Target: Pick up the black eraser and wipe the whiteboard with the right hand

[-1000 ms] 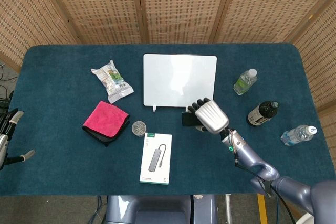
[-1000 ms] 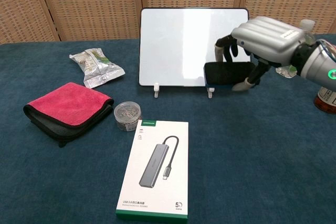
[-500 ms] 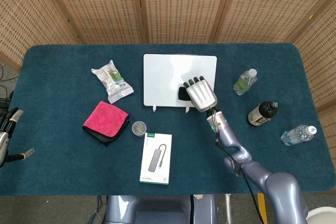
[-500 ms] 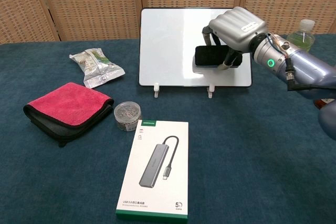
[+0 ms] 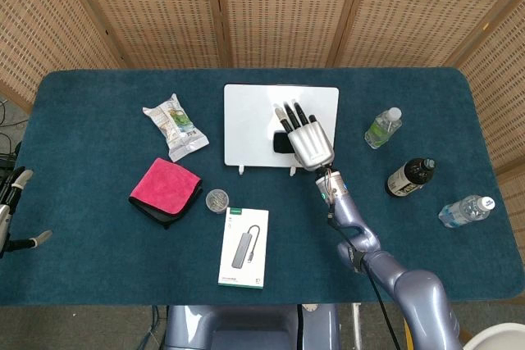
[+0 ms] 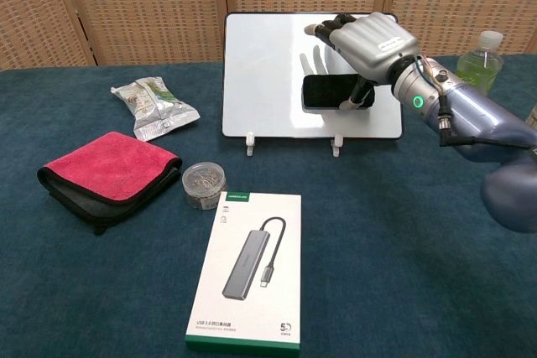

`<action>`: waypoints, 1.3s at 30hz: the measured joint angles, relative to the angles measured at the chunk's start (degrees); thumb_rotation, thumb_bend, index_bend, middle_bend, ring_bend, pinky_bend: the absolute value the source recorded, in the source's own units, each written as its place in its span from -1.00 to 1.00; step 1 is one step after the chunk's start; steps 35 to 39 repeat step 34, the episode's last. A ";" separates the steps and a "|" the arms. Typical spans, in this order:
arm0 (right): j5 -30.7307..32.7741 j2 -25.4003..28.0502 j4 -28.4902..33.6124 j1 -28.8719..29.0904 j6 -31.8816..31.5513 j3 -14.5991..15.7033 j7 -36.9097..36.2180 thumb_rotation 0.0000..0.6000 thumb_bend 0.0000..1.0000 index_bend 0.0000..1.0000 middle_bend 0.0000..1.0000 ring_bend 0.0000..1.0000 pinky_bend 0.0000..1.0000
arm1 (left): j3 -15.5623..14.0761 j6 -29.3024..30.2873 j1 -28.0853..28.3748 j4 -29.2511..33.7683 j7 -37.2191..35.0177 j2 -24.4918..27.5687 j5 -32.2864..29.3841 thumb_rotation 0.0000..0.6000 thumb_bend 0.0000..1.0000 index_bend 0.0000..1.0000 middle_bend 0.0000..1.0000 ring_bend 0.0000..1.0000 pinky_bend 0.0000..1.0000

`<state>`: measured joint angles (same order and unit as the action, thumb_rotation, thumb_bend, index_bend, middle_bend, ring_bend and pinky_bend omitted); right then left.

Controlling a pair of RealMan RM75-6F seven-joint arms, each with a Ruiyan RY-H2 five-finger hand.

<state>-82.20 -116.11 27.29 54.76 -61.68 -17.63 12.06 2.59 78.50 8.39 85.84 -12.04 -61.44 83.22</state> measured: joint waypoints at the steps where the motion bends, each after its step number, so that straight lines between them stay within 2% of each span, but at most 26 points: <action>1: 0.07 -0.03 0.12 -0.34 -0.93 0.27 -0.12 1.00 -1.00 -1.00 -0.84 -0.82 -0.17 | -0.01 0.12 -0.03 0.06 0.01 0.02 0.08 1.00 -1.00 -1.00 -1.00 -1.00 -1.00; 8: 0.05 1.44 4.14 -2.46 -5.53 0.97 0.67 1.00 -1.00 -1.00 -0.83 -0.81 -0.17 | -0.24 0.76 -0.27 0.27 -0.12 0.20 0.82 1.00 -1.00 -1.00 -1.00 -1.00 -1.00; 12: -0.31 5.04 11.88 -5.17 -8.66 1.73 1.72 1.00 -1.00 -1.00 -0.83 -0.81 -0.19 | -0.57 1.47 -0.53 0.31 -0.64 0.37 1.72 1.00 -1.00 -1.00 -1.00 -1.00 -1.00; 15: -0.37 9.90 22.34 -8.27 -10.59 2.73 2.62 1.00 -1.00 -1.00 -0.94 -0.87 -0.39 | -0.74 2.12 -0.77 0.34 -1.19 0.57 2.33 1.00 -1.00 -1.00 -1.00 -1.00 -1.00; 18: -0.30 16.68 35.89 -12.20 -12.33 4.34 3.07 1.00 -1.00 -1.00 -1.00 -1.00 -0.68 | -0.97 2.46 -0.93 0.34 -1.39 0.66 2.86 1.00 -1.00 -1.00 -1.00 -1.00 -1.00; 20: -0.38 22.66 45.99 -15.46 -13.61 5.94 2.88 1.00 -1.00 -1.00 -1.00 -1.00 -0.86 | -1.14 2.66 -0.99 0.36 -1.29 0.67 3.25 1.00 -1.00 -1.00 -1.00 -1.00 -1.00; 22: -0.78 29.70 55.10 -19.28 -15.18 8.02 1.93 1.00 -1.00 -1.00 -1.00 -1.00 -0.94 | -1.28 2.88 -1.04 0.36 -1.21 0.65 3.63 1.00 -1.00 -1.00 -1.00 -1.00 -1.00; 25: -1.99 39.16 63.65 -25.66 -18.29 11.60 -0.75 1.00 -1.00 -1.00 -1.00 -1.00 -1.00 | -1.50 3.17 -1.11 0.37 -1.11 0.61 4.14 1.00 -1.00 -1.00 -1.00 -1.00 -1.00; 28: -3.36 44.28 66.61 -31.64 -21.87 15.20 -5.05 1.00 -1.00 -1.00 -1.00 -1.00 -1.00 | -1.71 3.52 -1.19 0.43 -0.77 0.55 4.71 1.00 -1.00 -1.00 -1.00 -1.00 -1.00; 34: -3.58 48.66 68.19 -40.48 -26.51 20.55 -10.70 1.00 -1.00 -1.00 -1.00 -1.00 -1.00 | -2.20 5.19 -1.67 1.21 1.43 0.40 6.23 1.00 -1.00 -1.00 -1.00 -1.00 -1.00; 39: -3.58 48.66 68.19 -40.48 -26.51 20.55 -10.70 1.00 -1.00 -1.00 -1.00 -1.00 -1.00 | -2.20 5.19 -1.67 1.21 1.43 0.40 6.23 1.00 -1.00 -1.00 -1.00 -1.00 -1.00</action>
